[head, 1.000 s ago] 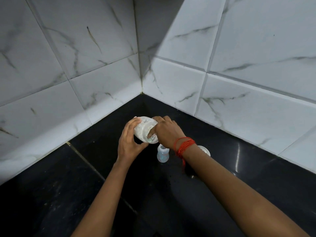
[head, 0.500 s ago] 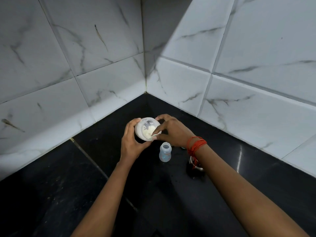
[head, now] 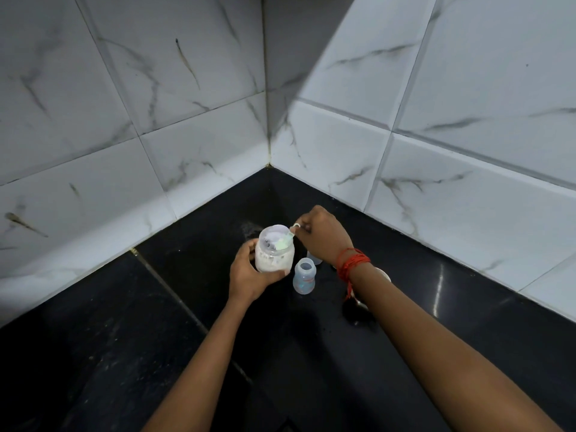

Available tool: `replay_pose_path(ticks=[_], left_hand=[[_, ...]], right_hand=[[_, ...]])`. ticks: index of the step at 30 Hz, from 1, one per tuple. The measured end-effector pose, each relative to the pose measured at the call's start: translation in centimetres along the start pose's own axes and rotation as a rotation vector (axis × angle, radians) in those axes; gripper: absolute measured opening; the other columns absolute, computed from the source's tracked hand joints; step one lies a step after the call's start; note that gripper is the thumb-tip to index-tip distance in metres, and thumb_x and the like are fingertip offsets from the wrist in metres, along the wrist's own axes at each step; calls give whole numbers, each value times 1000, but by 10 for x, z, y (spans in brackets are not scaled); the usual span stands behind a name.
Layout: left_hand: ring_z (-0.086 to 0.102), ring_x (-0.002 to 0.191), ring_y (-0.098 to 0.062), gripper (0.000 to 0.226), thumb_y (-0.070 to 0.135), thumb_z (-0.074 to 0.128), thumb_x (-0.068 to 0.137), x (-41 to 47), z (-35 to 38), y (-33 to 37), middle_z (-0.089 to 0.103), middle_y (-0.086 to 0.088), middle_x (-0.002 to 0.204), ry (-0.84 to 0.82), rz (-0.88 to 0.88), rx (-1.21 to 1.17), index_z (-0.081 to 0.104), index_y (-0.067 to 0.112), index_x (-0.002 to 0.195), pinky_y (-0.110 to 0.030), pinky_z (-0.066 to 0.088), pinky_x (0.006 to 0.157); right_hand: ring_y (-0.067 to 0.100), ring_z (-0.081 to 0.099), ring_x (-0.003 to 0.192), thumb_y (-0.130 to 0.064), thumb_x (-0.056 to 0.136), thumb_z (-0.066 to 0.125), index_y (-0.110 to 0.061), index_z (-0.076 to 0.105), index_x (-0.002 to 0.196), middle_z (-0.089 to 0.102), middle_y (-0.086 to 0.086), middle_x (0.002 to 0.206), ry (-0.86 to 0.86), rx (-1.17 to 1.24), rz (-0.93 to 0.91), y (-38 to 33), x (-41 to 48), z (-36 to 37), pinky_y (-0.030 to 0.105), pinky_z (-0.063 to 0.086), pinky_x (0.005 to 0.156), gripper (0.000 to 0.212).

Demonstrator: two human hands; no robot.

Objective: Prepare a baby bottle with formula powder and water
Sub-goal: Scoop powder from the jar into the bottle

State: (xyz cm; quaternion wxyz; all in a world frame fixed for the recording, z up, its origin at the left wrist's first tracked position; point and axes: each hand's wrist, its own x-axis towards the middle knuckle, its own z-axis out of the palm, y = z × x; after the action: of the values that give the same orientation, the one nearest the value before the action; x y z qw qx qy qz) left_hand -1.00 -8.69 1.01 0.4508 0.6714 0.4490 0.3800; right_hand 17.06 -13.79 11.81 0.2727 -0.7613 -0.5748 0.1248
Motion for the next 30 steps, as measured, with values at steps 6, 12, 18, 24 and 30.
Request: replay_pose_path(ticks=[6,12,18,24,30], left_hand=[[64,116,-1,87,25,101,52,-5,-3,-11,62,15,129,6,62,4,62,40,128,-31,55,99],[60,125,-8,89,16,102,55,5,-2,-4,58,6,135,45,214,41,61,21,133,-38,52,106],[58,125,-4,88,16,102,57,5,0,2,55,4,135,79,272,47,59,17,133,-39,52,105],[58,125,-4,89,16,103,56,7,-3,0,55,6,135,84,273,63,59,17,133,-41,53,105],[55,126,2,89,17,102,57,7,-2,2,54,9,136,63,287,88,59,16,135,-26,49,106]], right_hand=[[16,57,76,-27,91,66,-15,77,89,56,0,83,-96,45,3,9,-3,6,26,43,74,17],[17,50,90,-38,92,66,-30,77,102,42,-2,92,-75,-171,-203,-1,-15,10,32,45,68,17],[18,48,96,-41,93,62,-31,77,104,43,0,97,-43,-204,-186,-9,-18,13,31,39,67,21],[18,49,99,-41,95,60,-28,75,109,46,3,103,-29,-213,-198,-12,-19,6,30,36,67,25],[17,50,96,-37,92,63,-23,75,106,44,0,100,-83,-183,-161,-11,-20,13,34,47,72,23]])
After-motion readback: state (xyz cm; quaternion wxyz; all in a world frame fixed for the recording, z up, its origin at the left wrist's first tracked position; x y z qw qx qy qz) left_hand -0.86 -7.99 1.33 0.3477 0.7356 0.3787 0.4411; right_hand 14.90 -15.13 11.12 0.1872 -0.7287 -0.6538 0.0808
